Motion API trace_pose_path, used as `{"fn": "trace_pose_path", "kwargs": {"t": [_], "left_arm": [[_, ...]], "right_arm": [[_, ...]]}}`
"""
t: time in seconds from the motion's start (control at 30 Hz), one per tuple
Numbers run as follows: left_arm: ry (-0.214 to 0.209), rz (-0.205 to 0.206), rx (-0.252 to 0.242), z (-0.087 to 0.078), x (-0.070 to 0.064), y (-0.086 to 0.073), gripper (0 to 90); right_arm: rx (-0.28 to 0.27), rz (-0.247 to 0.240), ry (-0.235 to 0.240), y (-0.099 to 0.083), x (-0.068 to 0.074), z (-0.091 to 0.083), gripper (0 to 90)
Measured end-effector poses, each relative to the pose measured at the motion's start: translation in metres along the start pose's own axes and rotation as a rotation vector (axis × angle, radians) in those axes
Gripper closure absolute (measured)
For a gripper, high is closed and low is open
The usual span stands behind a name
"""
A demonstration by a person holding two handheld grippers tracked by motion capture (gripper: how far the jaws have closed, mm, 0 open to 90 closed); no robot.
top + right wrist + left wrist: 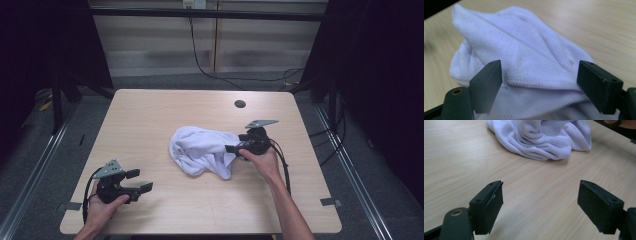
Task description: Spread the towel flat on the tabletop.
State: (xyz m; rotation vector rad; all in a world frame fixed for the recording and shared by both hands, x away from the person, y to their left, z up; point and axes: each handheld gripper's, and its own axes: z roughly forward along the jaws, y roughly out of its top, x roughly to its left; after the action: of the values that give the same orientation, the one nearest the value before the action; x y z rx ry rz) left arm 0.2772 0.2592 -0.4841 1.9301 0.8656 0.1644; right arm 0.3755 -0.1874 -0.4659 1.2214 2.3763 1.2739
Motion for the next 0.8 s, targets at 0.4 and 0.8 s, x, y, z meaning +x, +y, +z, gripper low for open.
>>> {"fn": "trace_pose_path", "kwargs": {"t": [0.4, 0.8], "left_arm": [[0.005, -0.006, -0.007, -0.003, 0.003, -0.001, 20.4], [0.0, 0.002, -0.006, -0.004, 0.0, -0.001, 20.4]], "right_arm": [[0.049, -0.04, -0.029, -0.02, 0.006, 0.036, 57.1], [0.023, -0.065, 0.074, -0.043, 0.04, 0.027, 66.8]]}}
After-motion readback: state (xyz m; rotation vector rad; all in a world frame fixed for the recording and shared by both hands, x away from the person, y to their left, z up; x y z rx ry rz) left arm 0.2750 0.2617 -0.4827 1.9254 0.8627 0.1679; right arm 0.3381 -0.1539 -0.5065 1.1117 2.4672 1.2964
